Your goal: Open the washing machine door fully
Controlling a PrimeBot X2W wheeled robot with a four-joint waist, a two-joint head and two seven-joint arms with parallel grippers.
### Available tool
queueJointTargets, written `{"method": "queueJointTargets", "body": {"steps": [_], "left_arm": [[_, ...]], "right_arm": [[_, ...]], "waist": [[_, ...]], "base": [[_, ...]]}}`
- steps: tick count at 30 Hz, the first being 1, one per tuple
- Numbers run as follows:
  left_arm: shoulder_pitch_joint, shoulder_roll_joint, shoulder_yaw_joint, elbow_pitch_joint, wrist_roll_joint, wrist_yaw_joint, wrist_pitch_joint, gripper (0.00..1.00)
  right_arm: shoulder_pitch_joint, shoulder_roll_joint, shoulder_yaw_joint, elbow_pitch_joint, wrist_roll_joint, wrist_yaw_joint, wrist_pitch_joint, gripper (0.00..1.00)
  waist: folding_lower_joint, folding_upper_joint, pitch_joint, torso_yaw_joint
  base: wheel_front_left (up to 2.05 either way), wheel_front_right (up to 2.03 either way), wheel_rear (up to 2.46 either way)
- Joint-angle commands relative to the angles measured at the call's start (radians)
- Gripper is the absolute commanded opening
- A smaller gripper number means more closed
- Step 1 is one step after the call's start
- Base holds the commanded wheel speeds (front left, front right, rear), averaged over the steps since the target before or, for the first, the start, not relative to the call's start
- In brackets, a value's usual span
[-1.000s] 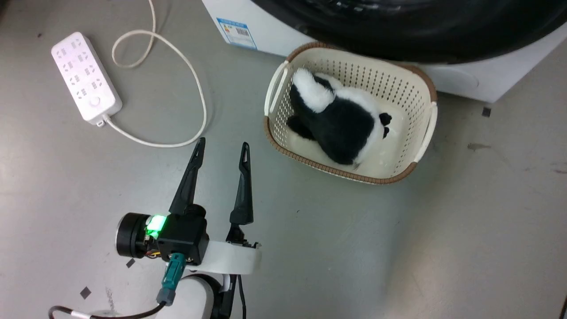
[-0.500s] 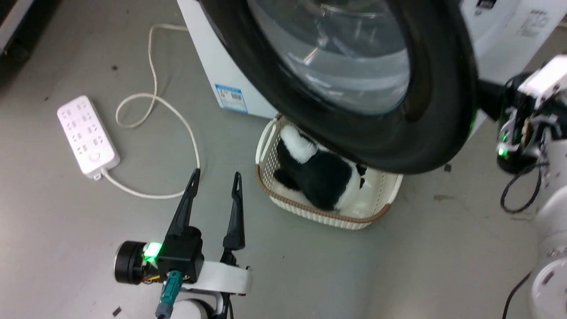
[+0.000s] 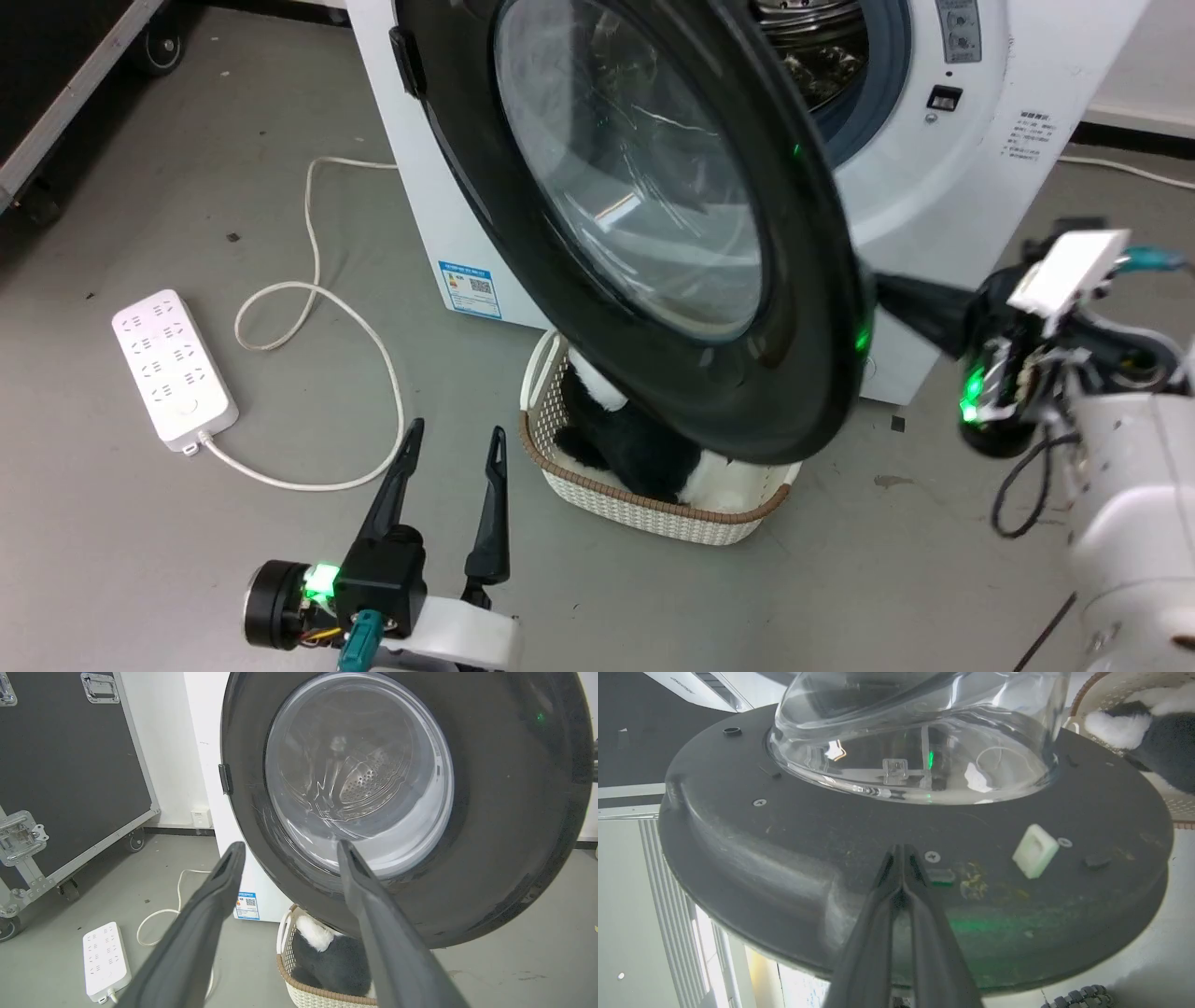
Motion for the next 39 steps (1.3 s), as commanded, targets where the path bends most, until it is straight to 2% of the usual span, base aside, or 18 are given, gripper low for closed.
{"method": "queueJointTargets", "body": {"steps": [1, 8, 14, 17, 22, 28, 29, 30, 31, 35, 39], "left_arm": [[0.014, -0.001, 0.002, 0.003, -0.003, -0.005, -0.005, 1.0], [0.029, -0.003, 0.001, 0.024, -0.01, -0.018, -0.005, 1.0], [0.049, -0.005, -0.005, 0.04, -0.009, -0.027, -0.005, 1.0], [0.056, -0.005, -0.006, 0.042, -0.009, -0.029, -0.005, 1.0], [0.06, -0.006, 0.0, 0.04, -0.008, -0.03, -0.005, 1.0], [0.066, -0.006, 0.011, 0.038, -0.006, -0.03, -0.005, 1.0], [0.067, -0.006, 0.015, 0.038, -0.007, -0.028, -0.005, 1.0], [0.069, -0.006, 0.02, 0.038, -0.008, -0.027, -0.005, 1.0], [0.071, -0.006, 0.024, 0.037, -0.009, -0.025, -0.005, 1.0], [0.077, -0.001, 0.039, 0.035, -0.011, -0.027, -0.005, 1.0], [0.082, 0.003, 0.055, 0.03, -0.018, -0.034, -0.005, 1.0]], "right_arm": [[0.031, 0.009, 0.027, 0.005, 0.028, 0.005, -0.004, 0.0], [0.145, 0.009, 0.318, -0.034, 0.287, 0.005, -0.046, 0.0], [0.274, 0.009, 0.605, -0.143, 0.523, 0.005, -0.121, 0.0], [0.324, 0.009, 0.731, -0.208, 0.602, 0.005, -0.186, 0.0], [0.351, 0.009, 0.841, -0.252, 0.68, 0.005, -0.282, 0.0], [0.344, 0.004, 0.886, -0.264, 0.707, 0.005, -0.348, 0.0], [0.342, -0.003, 0.886, -0.27, 0.702, 0.005, -0.369, 0.2], [0.341, -0.013, 0.884, -0.28, 0.694, 0.005, -0.396, 0.65], [0.34, -0.027, 0.879, -0.292, 0.685, 0.005, -0.424, 1.0], [0.354, -0.11, 0.869, -0.402, 0.566, 0.005, -0.594, 1.0], [0.399, -0.232, 0.881, -0.559, 0.315, 0.005, -0.843, 1.0]], "waist": [[0.0001, 0.0, -0.001, 0.001], [0.0001, 0.0, -0.016, 0.012], [0.0001, 0.0, -0.031, 0.024], [0.0001, 0.0, -0.032, 0.028], [0.0001, 0.0, -0.03, 0.037], [0.0001, 0.0, -0.033, 0.033], [0.0001, 0.0, -0.037, 0.03], [0.0001, 0.0, -0.042, 0.024], [0.0001, 0.0, -0.048, 0.019], [0.0001, 0.0, -0.074, -0.01], [0.0001, 0.0, -0.104, -0.039]], "base": [[0.0, 0.0, 0.0], [0.0, 0.0, 0.0], [0.0, 0.0, 0.0], [0.0, 0.0, 0.0], [0.0, 0.0, 0.0], [0.0, 0.0, 0.0], [0.0, 0.0, 0.0], [0.0, 0.0, 0.0], [0.0, 0.0, 0.0], [0.0, 0.0, 0.0], [0.0, 0.0, 0.0]]}}
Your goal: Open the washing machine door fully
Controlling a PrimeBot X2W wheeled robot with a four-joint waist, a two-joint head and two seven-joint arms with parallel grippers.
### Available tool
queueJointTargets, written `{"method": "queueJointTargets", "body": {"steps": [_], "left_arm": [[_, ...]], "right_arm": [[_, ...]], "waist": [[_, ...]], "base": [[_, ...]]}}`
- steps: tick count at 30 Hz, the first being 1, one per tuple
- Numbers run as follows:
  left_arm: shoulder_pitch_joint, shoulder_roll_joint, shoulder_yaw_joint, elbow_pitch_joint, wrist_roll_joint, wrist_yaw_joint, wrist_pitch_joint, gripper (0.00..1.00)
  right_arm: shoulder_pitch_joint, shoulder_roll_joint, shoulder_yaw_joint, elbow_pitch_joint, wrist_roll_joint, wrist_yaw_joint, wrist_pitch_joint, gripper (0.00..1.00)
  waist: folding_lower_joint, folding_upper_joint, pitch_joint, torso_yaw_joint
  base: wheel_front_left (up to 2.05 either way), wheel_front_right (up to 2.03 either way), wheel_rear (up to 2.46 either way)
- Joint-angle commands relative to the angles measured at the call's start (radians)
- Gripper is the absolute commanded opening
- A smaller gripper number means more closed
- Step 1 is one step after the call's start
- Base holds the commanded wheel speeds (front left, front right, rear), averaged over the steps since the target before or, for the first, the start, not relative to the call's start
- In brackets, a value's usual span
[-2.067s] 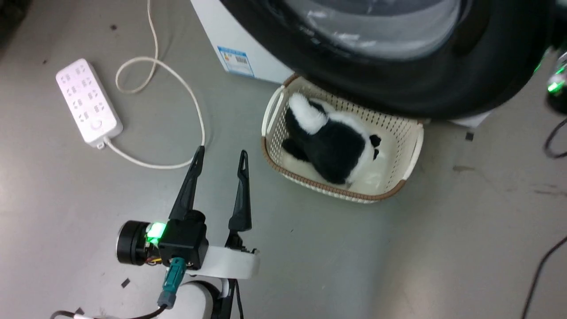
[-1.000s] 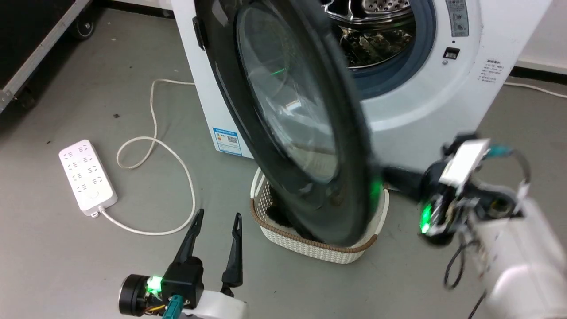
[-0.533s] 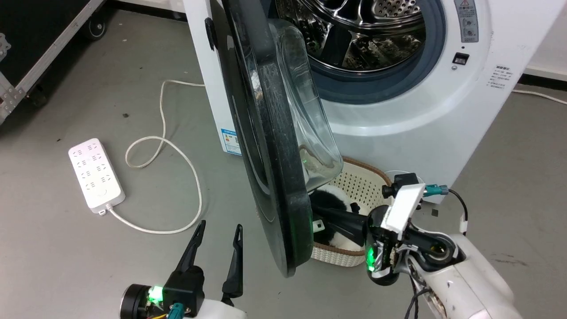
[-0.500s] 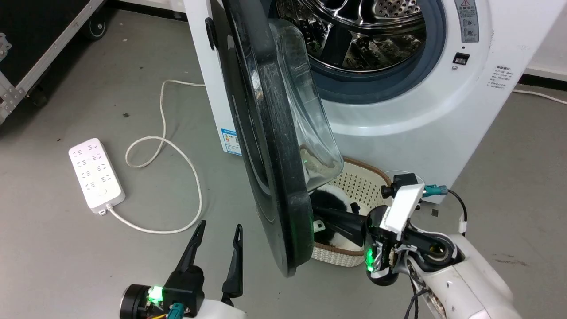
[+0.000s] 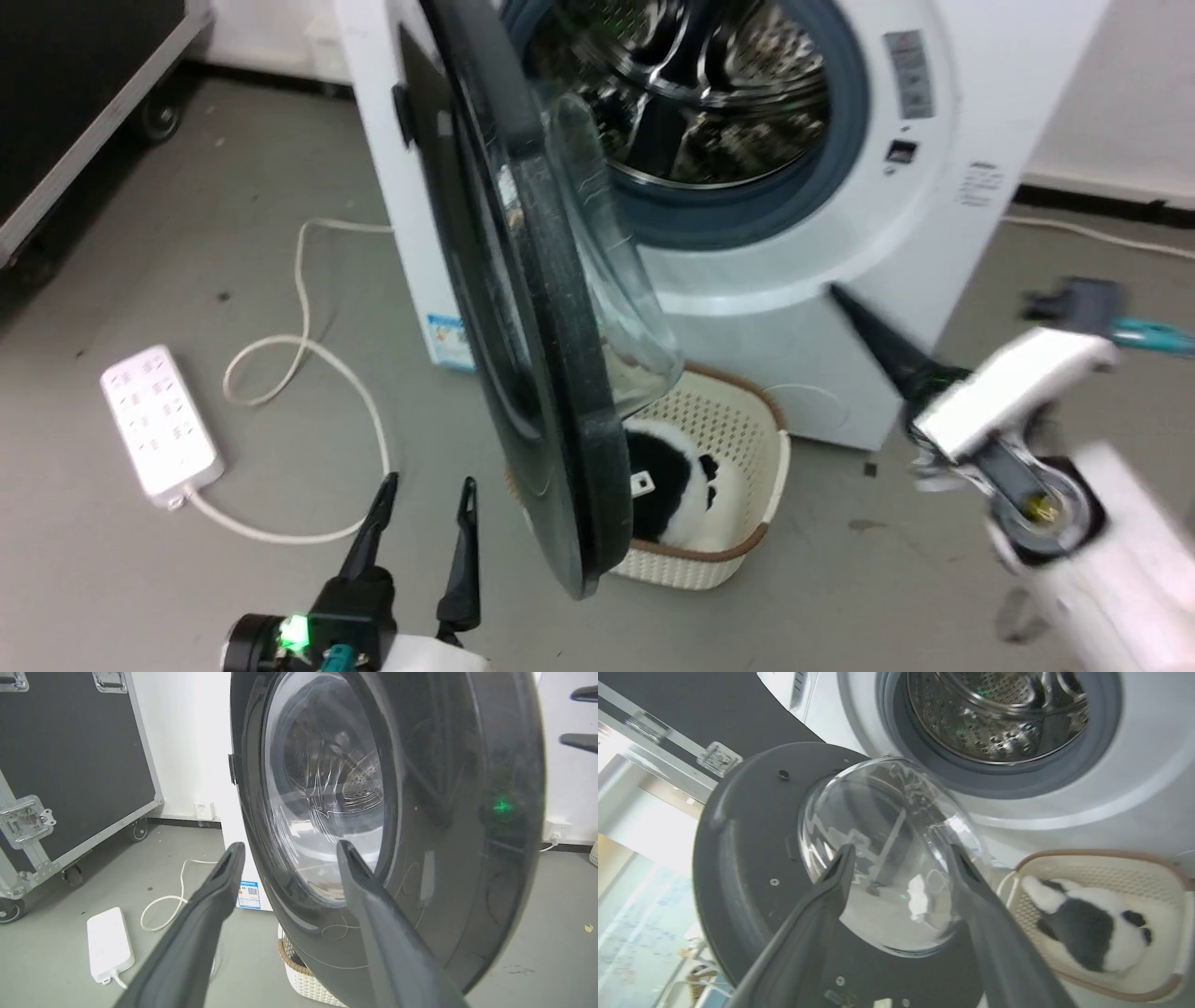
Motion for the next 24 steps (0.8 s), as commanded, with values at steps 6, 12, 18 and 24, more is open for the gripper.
{"method": "queueJointTargets", "body": {"steps": [6, 12, 18, 24], "left_arm": [[0.031, 0.006, 0.034, -0.013, -0.014, -0.007, -0.005, 1.0], [0.052, 0.012, 0.058, -0.019, -0.028, -0.022, -0.005, 1.0], [0.068, 0.017, 0.08, -0.013, -0.034, -0.038, -0.005, 1.0], [0.066, 0.019, 0.075, 0.018, -0.031, -0.051, -0.005, 1.0]], "right_arm": [[0.146, -0.162, 0.005, -0.117, -0.509, 0.001, -0.319, 1.0], [0.334, -0.084, -0.225, -0.212, -0.909, 0.001, -0.405, 1.0], [0.599, 0.143, -0.421, -0.436, -1.242, 0.001, -0.396, 1.0], [0.704, 0.215, -0.45, -0.451, -1.286, 0.001, -0.395, 1.0]], "waist": [[0.0001, 0.0, -0.053, -0.067], [0.0001, 0.0, -0.063, -0.108], [0.0001, 0.0, -0.058, -0.149], [0.0001, 0.0, -0.054, -0.16]], "base": [[0.0, 0.0, 0.0], [0.0, 0.0, 0.0], [0.0, 0.0, 0.0], [0.0, 0.0, 0.0]]}}
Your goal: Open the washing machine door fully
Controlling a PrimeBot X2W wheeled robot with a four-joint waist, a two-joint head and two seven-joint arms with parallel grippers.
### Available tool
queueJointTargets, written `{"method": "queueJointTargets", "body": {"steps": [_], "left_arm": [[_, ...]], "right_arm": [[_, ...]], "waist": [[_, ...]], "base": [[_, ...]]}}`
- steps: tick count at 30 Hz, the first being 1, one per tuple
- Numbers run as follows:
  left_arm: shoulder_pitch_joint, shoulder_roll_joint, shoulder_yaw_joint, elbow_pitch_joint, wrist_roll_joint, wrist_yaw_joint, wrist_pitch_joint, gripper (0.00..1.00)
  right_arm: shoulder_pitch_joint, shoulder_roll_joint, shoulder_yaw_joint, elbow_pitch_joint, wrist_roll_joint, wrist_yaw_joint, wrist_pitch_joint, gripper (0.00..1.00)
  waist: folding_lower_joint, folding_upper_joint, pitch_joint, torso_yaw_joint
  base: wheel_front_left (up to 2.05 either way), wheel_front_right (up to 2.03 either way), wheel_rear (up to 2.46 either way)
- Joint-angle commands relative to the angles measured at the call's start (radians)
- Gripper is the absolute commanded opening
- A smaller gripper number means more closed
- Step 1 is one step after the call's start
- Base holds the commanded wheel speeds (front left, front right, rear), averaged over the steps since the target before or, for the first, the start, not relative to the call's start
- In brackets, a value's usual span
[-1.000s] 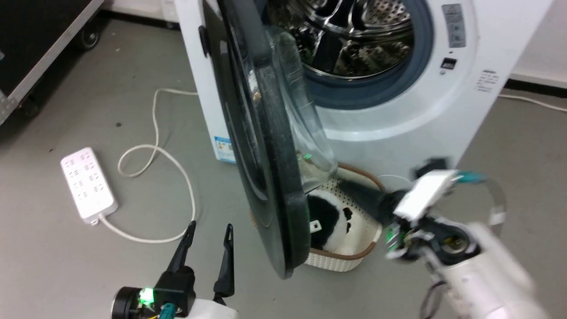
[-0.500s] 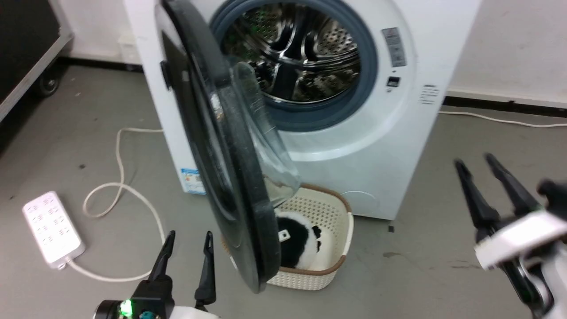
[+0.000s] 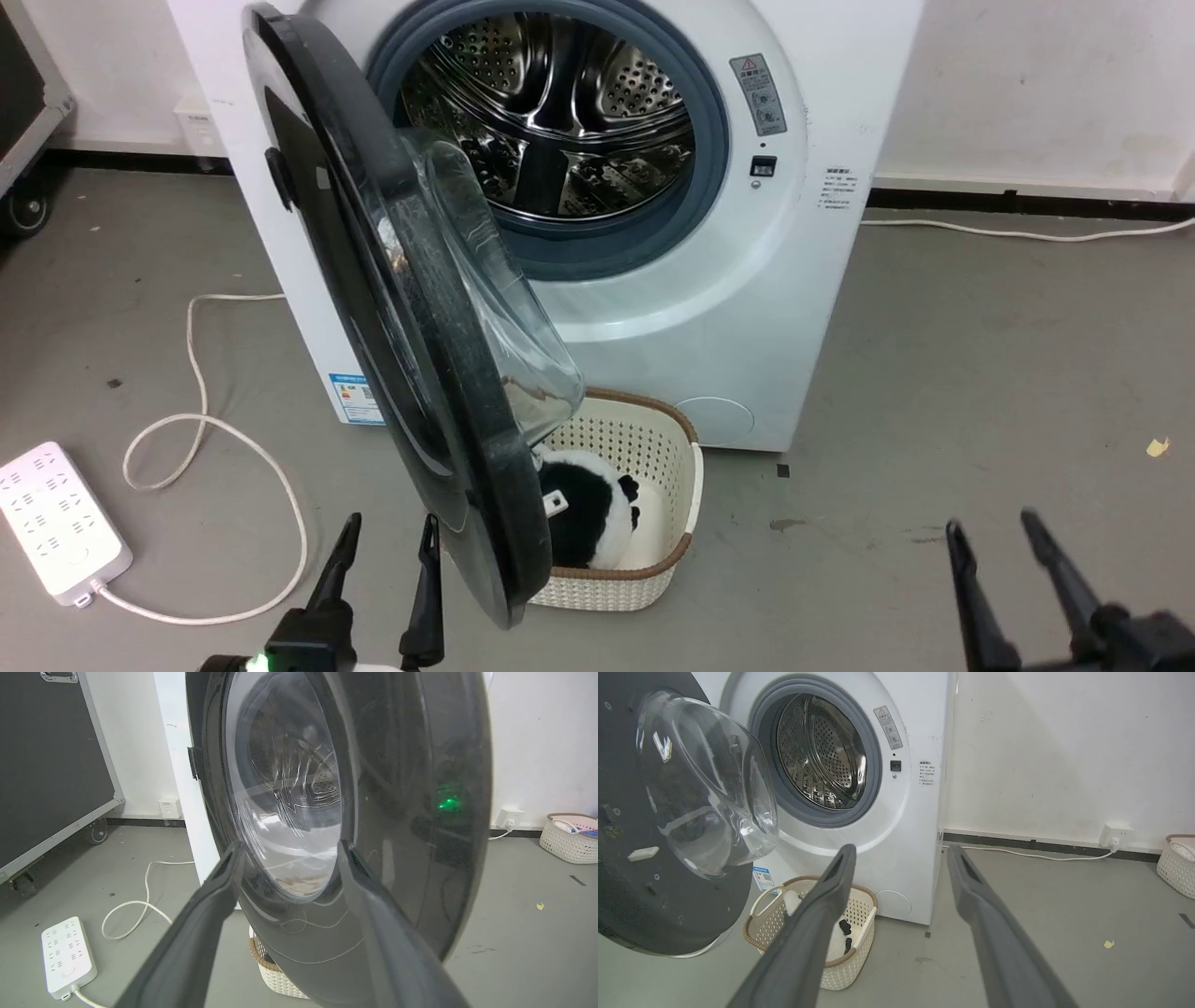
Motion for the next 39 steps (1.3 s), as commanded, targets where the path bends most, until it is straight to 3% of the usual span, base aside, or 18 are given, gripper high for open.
{"method": "queueJointTargets", "body": {"steps": [1, 14, 15, 16, 17, 24, 33, 39], "left_arm": [[0.007, 0.005, -0.004, 0.01, -0.002, -0.006, -0.005, 1.0], [0.001, 0.002, -0.011, 0.043, 0.005, -0.003, -0.005, 1.0], [0.0, 0.002, -0.011, 0.04, 0.005, -0.004, -0.005, 0.78], [0.0, 0.002, -0.011, 0.036, 0.005, -0.006, -0.005, 0.15], [-0.001, 0.002, -0.011, 0.031, 0.006, -0.007, -0.005, 0.0], [-0.016, -0.004, 0.034, -0.056, -0.008, 0.013, -0.005, 0.0], [-0.131, -0.017, 0.155, -0.328, -0.045, 0.041, -0.005, 0.0], [-0.211, -0.021, 0.144, -0.473, -0.039, 0.031, -0.005, 0.0]], "right_arm": [[0.024, 0.011, -0.003, 0.006, 0.005, 0.001, 0.0, 1.0], [0.028, 0.022, 0.011, 0.05, 0.044, 0.001, 0.012, 1.0], [0.028, 0.022, 0.012, 0.051, 0.046, 0.001, 0.012, 1.0], [0.028, 0.022, 0.012, 0.052, 0.048, 0.001, 0.011, 1.0], [0.028, 0.022, 0.013, 0.053, 0.05, 0.001, 0.011, 1.0], [0.02, 0.022, 0.014, 0.055, 0.058, 0.001, 0.007, 1.0], [0.009, 0.022, 0.021, 0.058, 0.063, 0.001, 0.003, 1.0], [0.002, 0.022, 0.027, 0.065, 0.066, 0.001, 0.001, 1.0]], "waist": [[0.0001, 0.0, 0.001, -0.001], [0.0001, 0.0, 0.0, -0.003], [0.0001, 0.0, 0.0, -0.003], [0.0001, 0.0, -0.001, -0.003], [0.0001, 0.0, -0.001, -0.002], [0.0001, 0.0, 0.001, 0.001], [0.0001, 0.0, 0.008, 0.002], [0.0001, 0.0, 0.009, -0.006]], "base": [[0.0, 0.0, 0.0], [0.0, 0.0, 0.0], [0.0, 0.0, 0.0], [0.0, 0.0, 0.0], [0.0, 0.0, 0.0], [0.0, 0.0, 0.0], [0.0, 0.0, 0.0], [0.0, 0.0, 0.0]]}}
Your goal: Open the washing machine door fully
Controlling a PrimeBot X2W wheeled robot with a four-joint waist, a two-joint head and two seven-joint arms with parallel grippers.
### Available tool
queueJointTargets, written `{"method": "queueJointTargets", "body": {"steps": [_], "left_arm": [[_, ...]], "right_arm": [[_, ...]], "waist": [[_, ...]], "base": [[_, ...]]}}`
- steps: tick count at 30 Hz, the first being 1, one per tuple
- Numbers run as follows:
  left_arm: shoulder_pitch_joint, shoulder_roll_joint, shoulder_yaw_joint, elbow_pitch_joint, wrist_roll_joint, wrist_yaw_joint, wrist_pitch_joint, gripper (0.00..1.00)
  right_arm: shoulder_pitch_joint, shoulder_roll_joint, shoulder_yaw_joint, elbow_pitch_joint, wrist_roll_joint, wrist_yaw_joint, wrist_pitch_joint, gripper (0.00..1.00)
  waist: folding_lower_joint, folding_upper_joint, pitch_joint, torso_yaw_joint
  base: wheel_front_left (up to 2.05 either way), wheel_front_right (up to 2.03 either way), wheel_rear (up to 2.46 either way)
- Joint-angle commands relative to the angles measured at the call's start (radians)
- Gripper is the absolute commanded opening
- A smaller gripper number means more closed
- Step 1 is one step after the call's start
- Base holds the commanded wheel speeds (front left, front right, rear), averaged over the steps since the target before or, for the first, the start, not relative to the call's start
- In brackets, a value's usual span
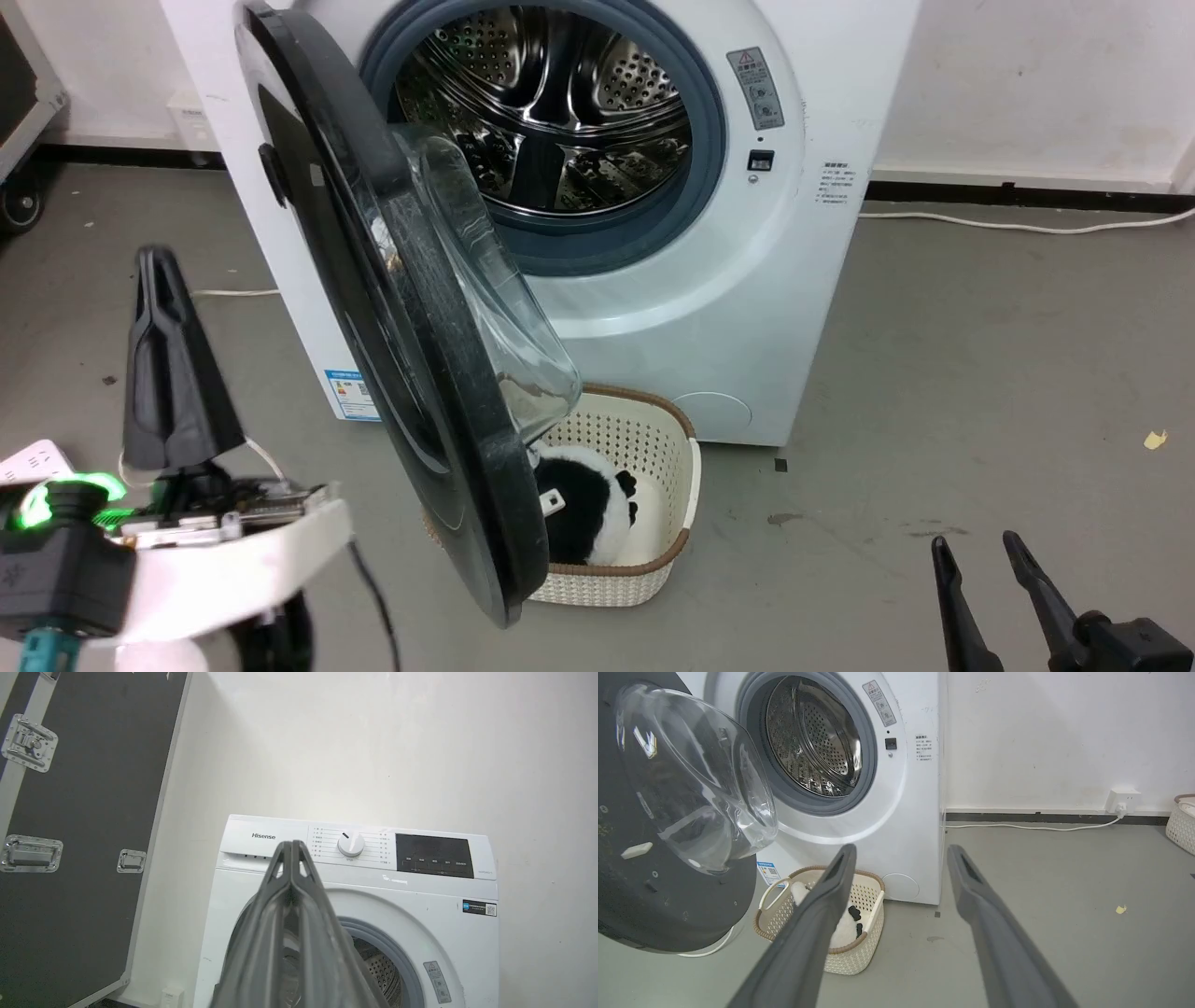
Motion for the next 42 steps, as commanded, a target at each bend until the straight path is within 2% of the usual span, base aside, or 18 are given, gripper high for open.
{"method": "queueJointTargets", "body": {"steps": [1, 10, 14, 15, 21, 27, 28, 33, 42], "left_arm": [[-0.02, -0.008, -0.027, -0.028, 0.003, -0.009, -0.004, 0.0], [-0.011, -0.015, -0.265, -0.029, 0.016, -0.034, 0.094, 0.0], [0.008, -0.017, -0.332, 0.025, 0.0, -0.032, 0.115, 0.0], [0.02, -0.018, -0.371, 0.075, -0.011, -0.031, 0.126, 0.0], [0.044, -0.019, -0.458, 0.226, -0.045, -0.021, 0.126, 0.0], [0.034, -0.019, -0.484, 0.361, -0.081, -0.012, 0.115, 0.0], [0.026, -0.019, -0.478, 0.419, -0.093, -0.004, 0.111, 0.0], [0.008, -0.018, -0.446, 0.524, -0.118, 0.009, 0.077, 0.0], [0.026, 0.0, -0.412, 0.581, -0.141, 0.015, 0.042, 0.0]], "right_arm": [[-0.009, 0.005, 0.003, 0.004, 0.006, 0.001, -0.007, 1.0], [-0.013, 0.005, 0.004, 0.011, 0.015, 0.001, -0.012, 1.0], [-0.016, 0.005, 0.005, 0.013, 0.015, 0.001, -0.012, 1.0], [-0.017, 0.005, 0.005, 0.015, 0.015, 0.001, -0.013, 1.0], [-0.02, 0.005, 0.008, 0.019, 0.014, 0.001, -0.013, 1.0], [-0.027, 0.005, 0.011, 0.021, 0.014, 0.001, -0.013, 1.0], [-0.03, 0.005, 0.013, 0.021, 0.015, 0.001, -0.014, 1.0], [-0.028, 0.005, 0.014, 0.025, 0.014, 0.001, -0.014, 1.0], [-0.009, 0.005, 0.023, 0.031, 0.016, 0.001, -0.01, 1.0]], "waist": [[0.0, 0.0, 0.0, -0.004], [0.0, 0.0, 0.008, -0.011], [0.0, 0.0, 0.012, -0.013], [0.0, 0.0, 0.015, -0.014], [0.0, 0.0, 0.028, -0.018], [0.0, 0.0, 0.048, -0.017], [0.0, 0.0, 0.053, -0.016], [0.0, 0.0, 0.053, 0.002], [0.0, 0.0, 0.022, 0.077]], "base": [[0.0, 0.0, 0.0], [0.0, 0.0, 0.0], [0.0, 0.0, 0.0], [0.0, 0.0, 0.0], [0.0, 0.0, 0.0], [0.0, 0.0, 0.0], [0.0, 0.0, 0.0], [0.0, 0.0, 0.0], [0.0, 0.0, 0.0]]}}
